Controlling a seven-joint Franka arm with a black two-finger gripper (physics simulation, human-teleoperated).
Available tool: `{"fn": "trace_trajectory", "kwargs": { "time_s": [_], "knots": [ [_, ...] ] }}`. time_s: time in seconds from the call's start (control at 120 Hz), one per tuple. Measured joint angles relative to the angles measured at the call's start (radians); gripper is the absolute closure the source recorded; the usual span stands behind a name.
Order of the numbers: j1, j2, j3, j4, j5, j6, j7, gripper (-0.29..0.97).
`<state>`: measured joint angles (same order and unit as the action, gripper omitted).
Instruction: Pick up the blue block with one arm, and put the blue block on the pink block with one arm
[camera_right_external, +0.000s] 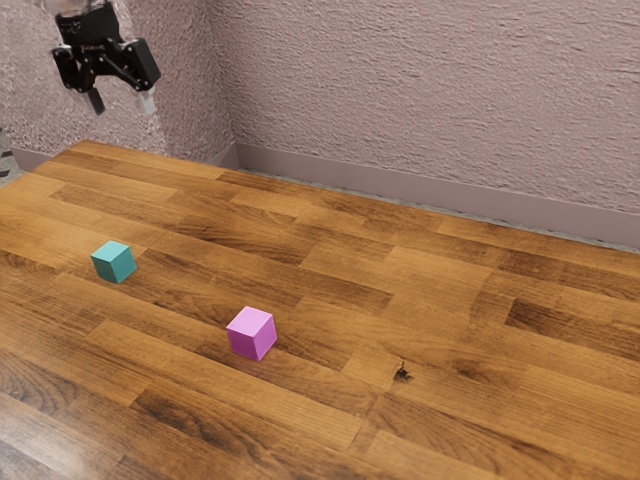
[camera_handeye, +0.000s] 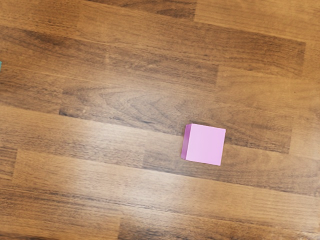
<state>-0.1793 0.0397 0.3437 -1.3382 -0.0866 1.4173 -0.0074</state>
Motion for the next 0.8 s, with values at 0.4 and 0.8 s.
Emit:
{"fn": "trace_trajectory", "kwargs": {
  "time_s": [0.4, 0.8],
  "knots": [
    [0.329, 0.025, -0.032, -0.322, 0.042, 0.123, 0.013, 0.0],
    [0.894, 0.182, -0.543, -0.526, 0.18, 0.623, 0.143, 0.01]
  ]
}}
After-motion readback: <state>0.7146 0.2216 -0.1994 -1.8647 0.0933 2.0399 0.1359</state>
